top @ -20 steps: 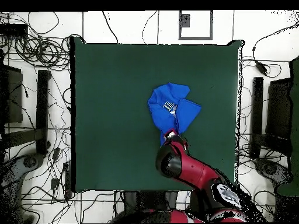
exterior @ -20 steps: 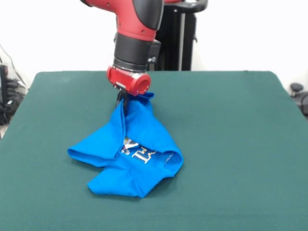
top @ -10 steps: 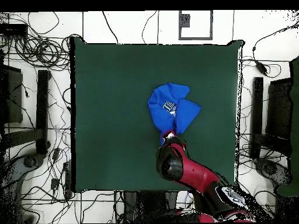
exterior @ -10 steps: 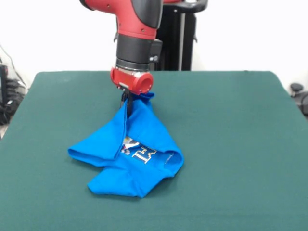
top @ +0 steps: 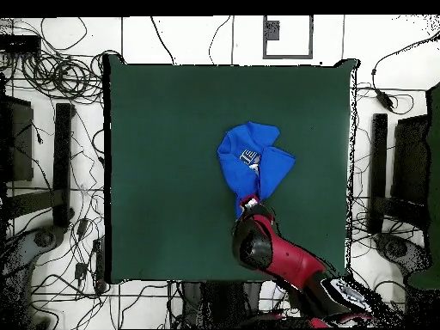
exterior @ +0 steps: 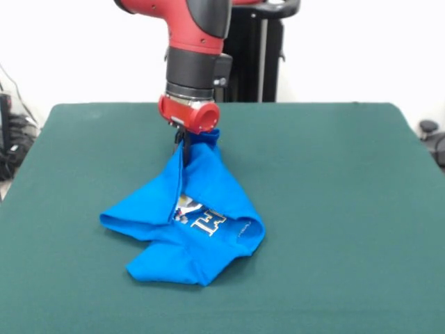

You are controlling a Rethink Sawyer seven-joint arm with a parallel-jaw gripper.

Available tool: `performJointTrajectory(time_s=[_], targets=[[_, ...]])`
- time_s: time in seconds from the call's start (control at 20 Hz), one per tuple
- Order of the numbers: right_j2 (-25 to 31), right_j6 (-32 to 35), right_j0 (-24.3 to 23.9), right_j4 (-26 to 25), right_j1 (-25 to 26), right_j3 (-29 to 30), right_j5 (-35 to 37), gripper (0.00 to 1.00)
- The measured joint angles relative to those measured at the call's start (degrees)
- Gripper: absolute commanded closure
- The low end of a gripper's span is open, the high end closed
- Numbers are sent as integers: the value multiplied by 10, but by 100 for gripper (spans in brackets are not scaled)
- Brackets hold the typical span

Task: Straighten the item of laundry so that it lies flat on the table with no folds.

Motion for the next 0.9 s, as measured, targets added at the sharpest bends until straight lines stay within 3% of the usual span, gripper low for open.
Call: performJointTrajectory(time_s=[0.9], targets=[[58,0,-85,-65,0,13,0,100]])
